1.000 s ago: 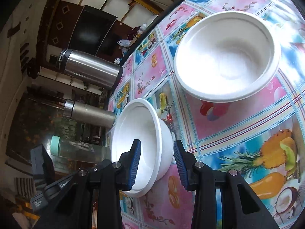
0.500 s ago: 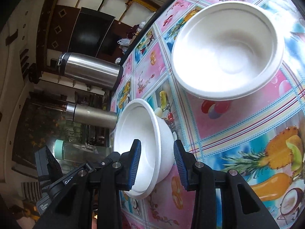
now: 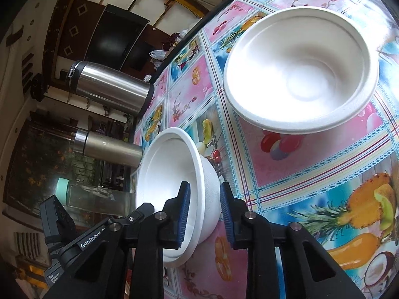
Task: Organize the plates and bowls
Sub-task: 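Reach and grasp a white paper bowl rim with each tool, then lift and carry both white paper bowls toward the red plate stack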
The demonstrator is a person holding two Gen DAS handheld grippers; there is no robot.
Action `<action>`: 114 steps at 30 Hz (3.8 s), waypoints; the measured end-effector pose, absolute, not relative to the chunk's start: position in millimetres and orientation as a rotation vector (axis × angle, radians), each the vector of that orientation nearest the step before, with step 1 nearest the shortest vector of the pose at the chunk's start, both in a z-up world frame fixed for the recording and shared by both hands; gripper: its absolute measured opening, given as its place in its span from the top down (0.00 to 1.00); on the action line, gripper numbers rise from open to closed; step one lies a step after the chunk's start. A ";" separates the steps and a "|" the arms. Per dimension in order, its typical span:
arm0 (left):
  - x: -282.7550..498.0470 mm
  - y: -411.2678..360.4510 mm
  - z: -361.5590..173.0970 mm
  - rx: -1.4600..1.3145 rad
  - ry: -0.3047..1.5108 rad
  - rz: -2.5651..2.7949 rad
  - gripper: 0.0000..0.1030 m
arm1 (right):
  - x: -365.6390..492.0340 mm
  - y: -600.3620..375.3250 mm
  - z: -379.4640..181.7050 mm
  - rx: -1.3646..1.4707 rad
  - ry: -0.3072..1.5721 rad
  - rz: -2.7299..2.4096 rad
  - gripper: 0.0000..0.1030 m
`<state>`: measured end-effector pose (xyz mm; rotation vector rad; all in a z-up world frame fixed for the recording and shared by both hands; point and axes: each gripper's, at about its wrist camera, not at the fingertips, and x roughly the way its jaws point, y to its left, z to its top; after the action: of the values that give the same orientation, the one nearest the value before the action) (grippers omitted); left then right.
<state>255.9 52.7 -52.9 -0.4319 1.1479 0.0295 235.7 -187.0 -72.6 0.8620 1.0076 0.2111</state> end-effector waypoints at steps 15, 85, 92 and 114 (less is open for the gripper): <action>249.5 57.2 -57.4 -0.398 1.122 -0.028 0.77 | 237.8 -179.7 -80.8 0.846 1.008 0.176 0.92; -23.2 59.9 -51.1 -0.183 1.146 -0.096 0.88 | 2.5 -141.4 -65.3 0.482 1.054 0.370 0.93; -37.6 75.5 -52.3 -0.173 1.127 -0.069 0.88 | -4.4 -121.3 -65.2 0.451 1.087 0.383 0.93; -43.2 126.7 -14.0 -0.193 1.005 -0.040 0.88 | -3.0 -68.0 -16.9 0.416 1.032 0.423 0.93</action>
<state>-43.2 126.7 -14.0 -0.1931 1.0053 -0.0401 -3.0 -68.0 -16.9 0.4157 1.0321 0.4227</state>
